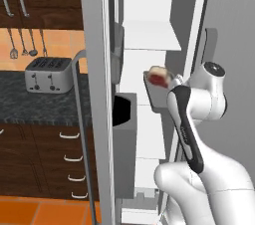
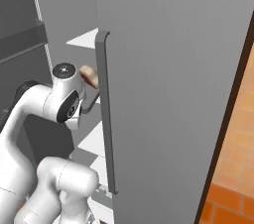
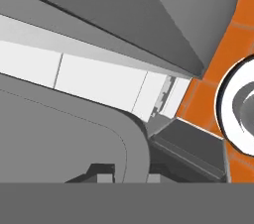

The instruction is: Take the meat container that has the steak and place it on the second highest rack of the freezer. Then take the vegetable container that has the lemon and bell pepper and place it on the highest rack of the freezer.

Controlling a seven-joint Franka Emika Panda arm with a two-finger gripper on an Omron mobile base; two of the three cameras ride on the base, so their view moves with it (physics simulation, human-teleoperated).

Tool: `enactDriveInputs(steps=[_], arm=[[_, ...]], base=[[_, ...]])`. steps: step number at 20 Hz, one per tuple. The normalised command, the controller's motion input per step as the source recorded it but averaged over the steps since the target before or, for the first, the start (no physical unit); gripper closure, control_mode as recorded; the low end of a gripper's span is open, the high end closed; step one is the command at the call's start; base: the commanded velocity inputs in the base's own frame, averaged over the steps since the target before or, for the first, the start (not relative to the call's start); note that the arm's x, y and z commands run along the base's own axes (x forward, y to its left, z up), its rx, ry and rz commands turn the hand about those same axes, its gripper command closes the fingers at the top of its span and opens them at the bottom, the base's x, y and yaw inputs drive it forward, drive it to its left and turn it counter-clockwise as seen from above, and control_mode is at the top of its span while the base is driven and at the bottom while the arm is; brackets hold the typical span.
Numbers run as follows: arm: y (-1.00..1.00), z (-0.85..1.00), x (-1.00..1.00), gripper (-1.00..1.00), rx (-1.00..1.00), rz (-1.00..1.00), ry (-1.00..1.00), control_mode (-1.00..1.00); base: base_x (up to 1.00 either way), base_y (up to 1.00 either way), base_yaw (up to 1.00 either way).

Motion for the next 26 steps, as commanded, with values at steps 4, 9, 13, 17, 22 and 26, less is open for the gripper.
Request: enactDriveInputs(steps=[4, 9, 13, 17, 22, 26], arm=[[-0.03, 0.0, 0.7, 1.0, -0.01, -0.06, 0.01, -1.0], [0.0, -0.47, 0.14, 1.0, -0.03, -0.12, 0.0, -1.0], [0.0, -0.2, 0.47, 1.0, -0.01, -0.08, 0.0, -1.0], [0.0, -0.15, 0.6, 1.0, 0.0, -0.03, 0.0, -1.0], [-0.01, -0.05, 0.65, 1.0, 0.0, -0.01, 0.0, -1.0], [-0.03, -0.28, 0.19, 1.0, 0.0, 0.0, 0.06, -1.0]], base=[[0.0, 0.0, 0.0], [0.0, 0.0, 0.0], [0.0, 0.0, 0.0], [0.0, 0.0, 0.0], [0.0, 0.0, 0.0], [0.0, 0.0, 0.0]])
